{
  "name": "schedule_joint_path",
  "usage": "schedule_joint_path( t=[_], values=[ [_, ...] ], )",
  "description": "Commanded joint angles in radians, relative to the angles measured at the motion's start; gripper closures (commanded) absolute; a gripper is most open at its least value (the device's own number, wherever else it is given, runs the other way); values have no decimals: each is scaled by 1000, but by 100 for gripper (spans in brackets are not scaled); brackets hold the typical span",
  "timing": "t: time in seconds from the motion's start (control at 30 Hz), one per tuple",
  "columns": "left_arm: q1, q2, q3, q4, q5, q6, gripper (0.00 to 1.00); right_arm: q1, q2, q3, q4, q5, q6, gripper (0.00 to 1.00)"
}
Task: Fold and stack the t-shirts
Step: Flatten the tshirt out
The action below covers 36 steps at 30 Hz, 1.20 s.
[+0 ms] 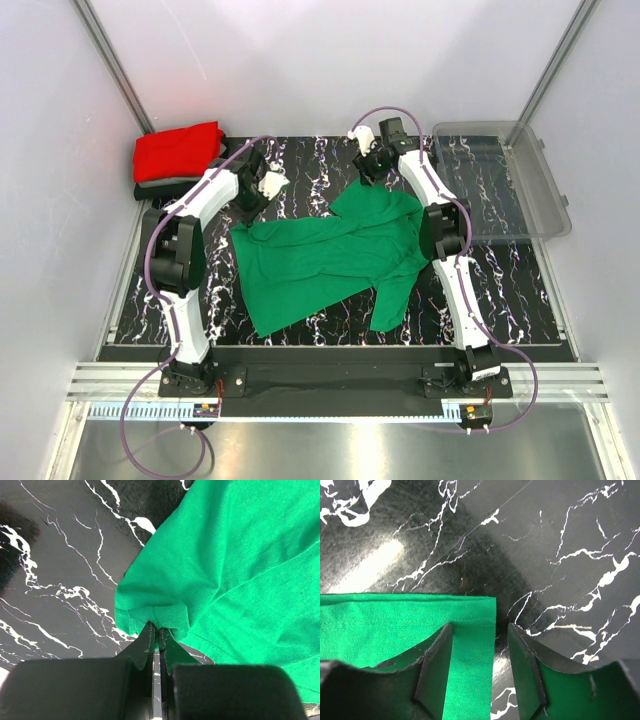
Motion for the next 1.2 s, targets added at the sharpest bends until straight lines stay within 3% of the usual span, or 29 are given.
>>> schedule_joint_path(
  t=[0.0,0.03,0.1,0.17,0.2,0.27,0.43,0.63,0.87,1.17],
  values=[
    [-4,7,45,-1,-18,7,100,15,41,32,12,26,5,44],
    [-4,9,45,-3,-19,7,100,15,44,32,8,20,5,45],
    [-5,7,43,-1,-19,7,100,18,50,38,0,15,-2,56],
    [-5,6,40,-1,-22,9,100,20,50,44,-9,3,-11,72],
    [-5,6,38,-3,-21,7,100,18,50,43,-9,1,-13,87],
    [-5,6,37,-3,-21,4,100,18,50,44,-9,3,-13,100],
    [-8,-7,46,-1,-27,10,100,15,11,80,1,40,27,100],
    [-17,-83,178,-38,-60,12,100,-17,-224,83,27,116,61,100],
    [-36,-249,394,-67,-74,26,100,-26,-622,-87,38,147,68,100],
    [-39,-456,457,-55,-137,72,100,-20,-1101,-388,37,208,78,100]
  ],
)
